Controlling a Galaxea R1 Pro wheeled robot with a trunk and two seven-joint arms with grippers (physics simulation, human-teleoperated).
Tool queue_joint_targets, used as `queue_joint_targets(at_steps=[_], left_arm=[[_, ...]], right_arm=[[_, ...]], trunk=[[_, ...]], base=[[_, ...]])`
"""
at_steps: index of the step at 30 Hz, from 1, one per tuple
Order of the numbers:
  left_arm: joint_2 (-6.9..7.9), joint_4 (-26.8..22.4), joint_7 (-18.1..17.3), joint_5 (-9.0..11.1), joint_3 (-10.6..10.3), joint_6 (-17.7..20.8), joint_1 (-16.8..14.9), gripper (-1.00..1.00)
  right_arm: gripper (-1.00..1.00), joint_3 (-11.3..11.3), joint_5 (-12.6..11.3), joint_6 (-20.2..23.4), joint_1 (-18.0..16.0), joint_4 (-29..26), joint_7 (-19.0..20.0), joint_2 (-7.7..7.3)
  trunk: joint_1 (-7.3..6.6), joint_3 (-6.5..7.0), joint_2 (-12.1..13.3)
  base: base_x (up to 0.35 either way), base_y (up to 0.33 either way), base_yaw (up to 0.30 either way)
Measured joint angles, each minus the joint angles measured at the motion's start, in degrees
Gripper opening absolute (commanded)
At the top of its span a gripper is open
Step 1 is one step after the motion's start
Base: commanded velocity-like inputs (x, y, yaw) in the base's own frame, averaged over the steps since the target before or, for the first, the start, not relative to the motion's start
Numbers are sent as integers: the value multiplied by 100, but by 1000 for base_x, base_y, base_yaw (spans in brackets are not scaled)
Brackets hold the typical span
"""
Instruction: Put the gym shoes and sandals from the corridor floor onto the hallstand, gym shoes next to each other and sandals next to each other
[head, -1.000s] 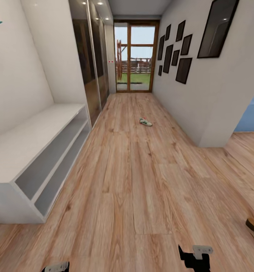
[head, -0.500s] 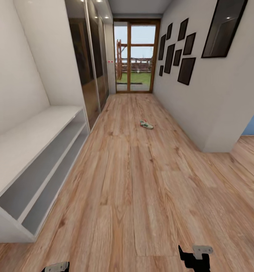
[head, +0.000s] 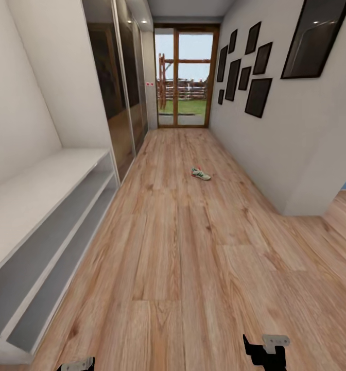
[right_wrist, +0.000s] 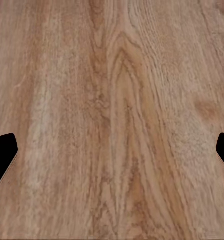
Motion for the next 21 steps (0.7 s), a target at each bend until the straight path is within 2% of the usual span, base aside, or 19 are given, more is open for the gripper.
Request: queue_joint_targets(at_steps=[10,16,21], left_arm=[[3,0,0,7,2,0,0,100],[6,1,0,8,2,0,-1,100],[6,0,0,8,0,0,0,100]], right_arm=[[100,0,7,0,0,-1,7,0],[100,0,8,0,1,-1,8,0],[100,0,7,0,0,-1,5,0]], trunk=[[0,0,0],[0,0,0],[0,0,0]], base=[[338,0,-4],[338,0,-155],[338,0,-50]])
